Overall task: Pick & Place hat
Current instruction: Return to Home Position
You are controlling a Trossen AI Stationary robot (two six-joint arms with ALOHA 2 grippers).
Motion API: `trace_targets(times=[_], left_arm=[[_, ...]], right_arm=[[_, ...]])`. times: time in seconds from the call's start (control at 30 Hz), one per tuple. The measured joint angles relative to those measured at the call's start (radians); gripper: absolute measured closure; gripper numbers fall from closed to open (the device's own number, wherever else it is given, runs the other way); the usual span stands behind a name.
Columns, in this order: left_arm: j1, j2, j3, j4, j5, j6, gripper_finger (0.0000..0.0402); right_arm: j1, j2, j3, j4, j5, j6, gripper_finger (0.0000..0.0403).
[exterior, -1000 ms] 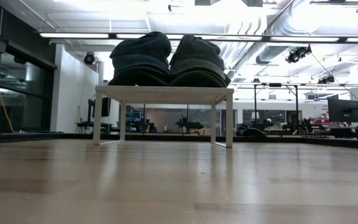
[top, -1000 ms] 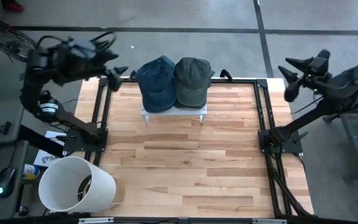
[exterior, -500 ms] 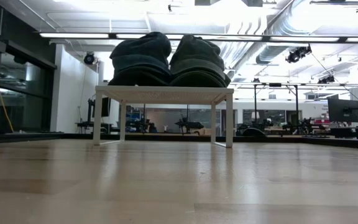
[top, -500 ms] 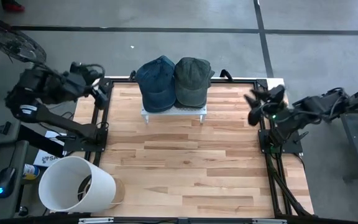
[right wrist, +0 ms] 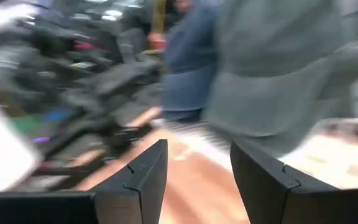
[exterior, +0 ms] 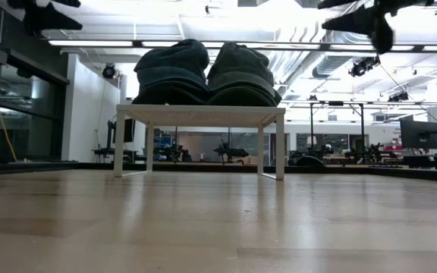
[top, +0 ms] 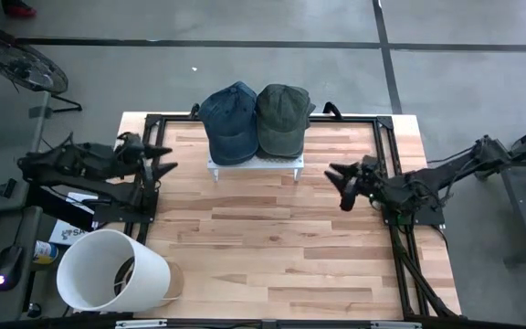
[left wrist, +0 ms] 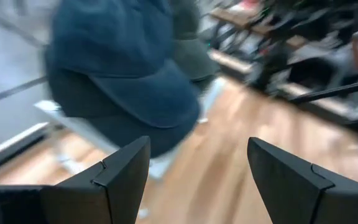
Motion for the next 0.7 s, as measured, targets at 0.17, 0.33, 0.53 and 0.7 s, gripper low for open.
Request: trace_targets(times=[0.17,0.33,0.53,0.7], left_arm=[[0.001,-0.213,-0.225,0.216,0.126,0.049,0.0138],[0.001,-0.345,-0.375,0.319,0.16,0.053,0.0138],[0.002,-0.33,-0.462,0.433,0.145,0.039,0.0138],[0.002,-0.34,-0.501,0.481,0.138,0.041,0.0138]], right_arm=[[-0.104,-0.019,-0.211,0.457,-0.314,-0.102,0.0235],[-0.212,-0.02,-0.356,0.696,-0.459,-0.137,0.0235],[-0.336,-0.093,-0.508,0.733,-0.554,-0.065,0.0235],[-0.4,-0.199,-0.559,0.724,-0.676,-0.074,0.0235]])
